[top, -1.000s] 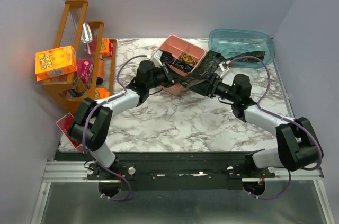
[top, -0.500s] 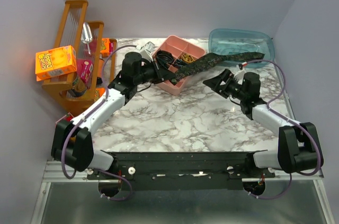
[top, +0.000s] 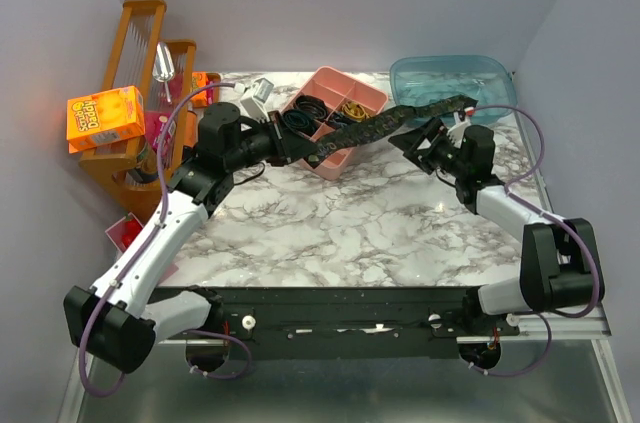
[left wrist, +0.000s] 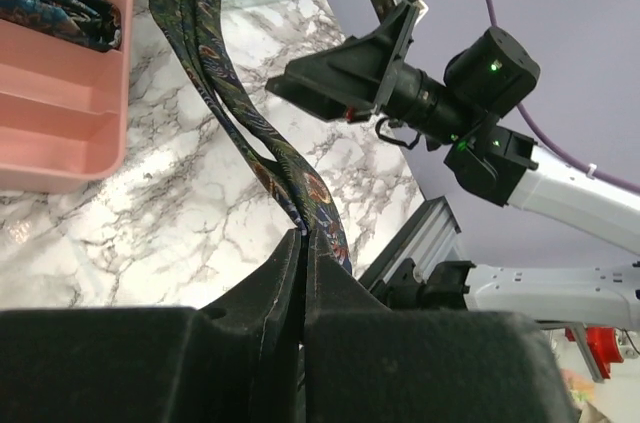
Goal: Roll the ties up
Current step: Place the tie at the center of the board.
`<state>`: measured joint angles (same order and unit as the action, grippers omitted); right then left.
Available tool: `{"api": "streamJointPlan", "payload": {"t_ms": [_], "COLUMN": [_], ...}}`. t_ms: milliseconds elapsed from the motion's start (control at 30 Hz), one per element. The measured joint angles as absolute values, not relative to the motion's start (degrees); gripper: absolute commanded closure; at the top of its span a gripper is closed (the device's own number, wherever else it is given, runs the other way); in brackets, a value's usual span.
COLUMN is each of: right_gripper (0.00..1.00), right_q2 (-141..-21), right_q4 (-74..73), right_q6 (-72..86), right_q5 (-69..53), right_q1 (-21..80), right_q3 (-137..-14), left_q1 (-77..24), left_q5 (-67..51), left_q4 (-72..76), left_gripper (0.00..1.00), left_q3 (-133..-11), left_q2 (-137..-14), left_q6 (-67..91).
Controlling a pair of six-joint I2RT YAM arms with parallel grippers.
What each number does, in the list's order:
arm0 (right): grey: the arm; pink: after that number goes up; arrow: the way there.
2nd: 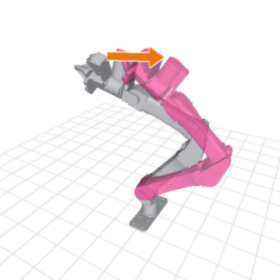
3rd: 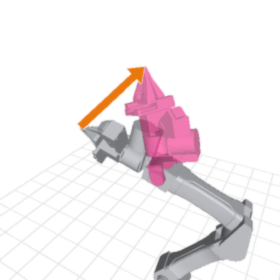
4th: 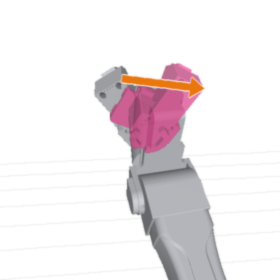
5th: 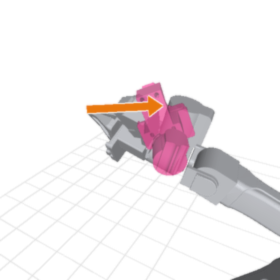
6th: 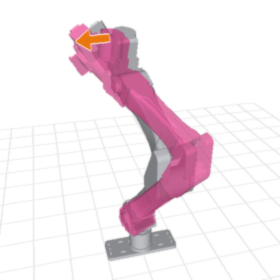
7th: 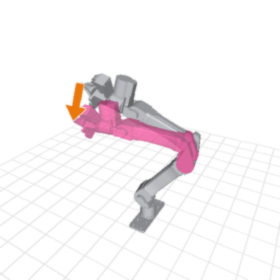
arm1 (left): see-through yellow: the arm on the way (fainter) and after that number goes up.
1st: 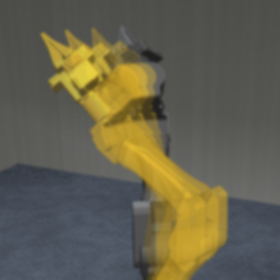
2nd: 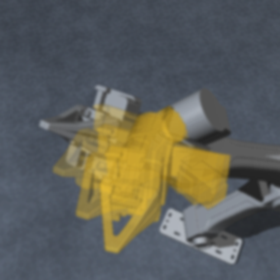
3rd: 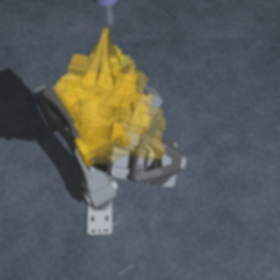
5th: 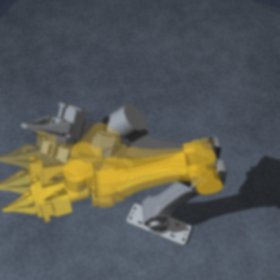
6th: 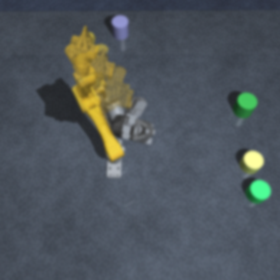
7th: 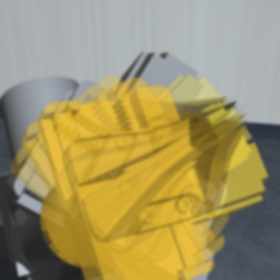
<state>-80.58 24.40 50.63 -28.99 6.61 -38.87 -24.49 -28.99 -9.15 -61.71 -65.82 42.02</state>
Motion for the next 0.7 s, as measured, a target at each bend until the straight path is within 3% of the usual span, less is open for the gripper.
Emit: {"api": "streamJointPlan", "payload": {"t_ms": [333,700], "right_gripper": [0.00,0.00], "right_q2": [-87.99,-88.62], "right_q4": [29.85,32.56], "right_q6": [56.75,58.52], "right_q5": [-28.53,-27.94], "right_q1": [6.24,5.52], "right_q3": [-39.18,-38.24], "left_q1": [-22.98,-22.94], "left_q5": [-28.95,-28.93], "left_q4": [-16.34,-24.56], "left_gripper": [0.91,0.93], "left_q3": [-61.71,-66.46], "left_q2": [-55.48,-46.87], "left_q6": [41.41,37.23]}}
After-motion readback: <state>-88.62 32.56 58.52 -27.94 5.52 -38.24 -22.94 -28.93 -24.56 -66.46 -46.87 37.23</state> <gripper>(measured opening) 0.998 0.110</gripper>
